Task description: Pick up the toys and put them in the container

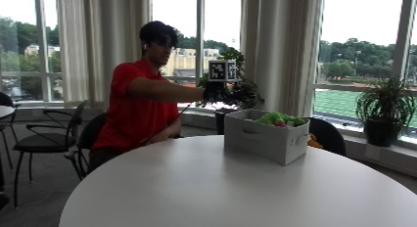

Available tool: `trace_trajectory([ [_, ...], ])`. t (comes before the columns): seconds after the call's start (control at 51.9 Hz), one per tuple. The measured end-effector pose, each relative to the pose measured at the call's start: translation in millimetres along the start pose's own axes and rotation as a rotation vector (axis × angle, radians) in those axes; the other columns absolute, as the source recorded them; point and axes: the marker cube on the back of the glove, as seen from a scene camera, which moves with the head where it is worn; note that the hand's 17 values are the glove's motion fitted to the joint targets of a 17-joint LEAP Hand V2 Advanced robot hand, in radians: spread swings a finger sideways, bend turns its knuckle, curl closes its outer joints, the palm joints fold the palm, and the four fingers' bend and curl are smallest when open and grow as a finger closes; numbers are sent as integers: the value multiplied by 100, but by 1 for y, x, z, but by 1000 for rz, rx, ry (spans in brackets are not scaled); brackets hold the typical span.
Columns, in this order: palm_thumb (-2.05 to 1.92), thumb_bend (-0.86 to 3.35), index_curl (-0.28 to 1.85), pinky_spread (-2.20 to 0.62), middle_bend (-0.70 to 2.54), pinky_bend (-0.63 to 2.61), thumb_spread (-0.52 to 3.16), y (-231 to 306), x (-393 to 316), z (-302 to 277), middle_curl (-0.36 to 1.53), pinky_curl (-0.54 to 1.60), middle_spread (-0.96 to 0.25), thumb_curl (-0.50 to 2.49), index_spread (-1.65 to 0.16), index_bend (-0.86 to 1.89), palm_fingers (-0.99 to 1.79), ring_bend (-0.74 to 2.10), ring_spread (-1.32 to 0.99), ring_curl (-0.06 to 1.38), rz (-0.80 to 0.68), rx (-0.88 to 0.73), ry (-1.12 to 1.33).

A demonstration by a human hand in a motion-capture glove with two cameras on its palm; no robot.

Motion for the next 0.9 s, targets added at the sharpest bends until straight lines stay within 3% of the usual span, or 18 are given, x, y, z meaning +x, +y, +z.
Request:
trace_trajectory([
  [0.058,-6,-6,48,11,17,110,115,12,0,9,34,34,-13,40,-43,12,-14,32,-4,27,216,-18,-47],
  [0.154,-6,-6,42,11,15,109,115,41,21,32,33,33,-13,37,-41,9,-19,31,-4,27,299,-43,-41],
  [0.481,-5,-5,33,12,13,97,115,98,60,77,29,30,-13,31,-41,14,-17,24,-4,28,339,-25,-86],
  [0.905,-5,-5,30,11,12,91,115,150,100,91,24,30,-13,28,-41,16,-13,21,-6,30,390,12,-154],
])
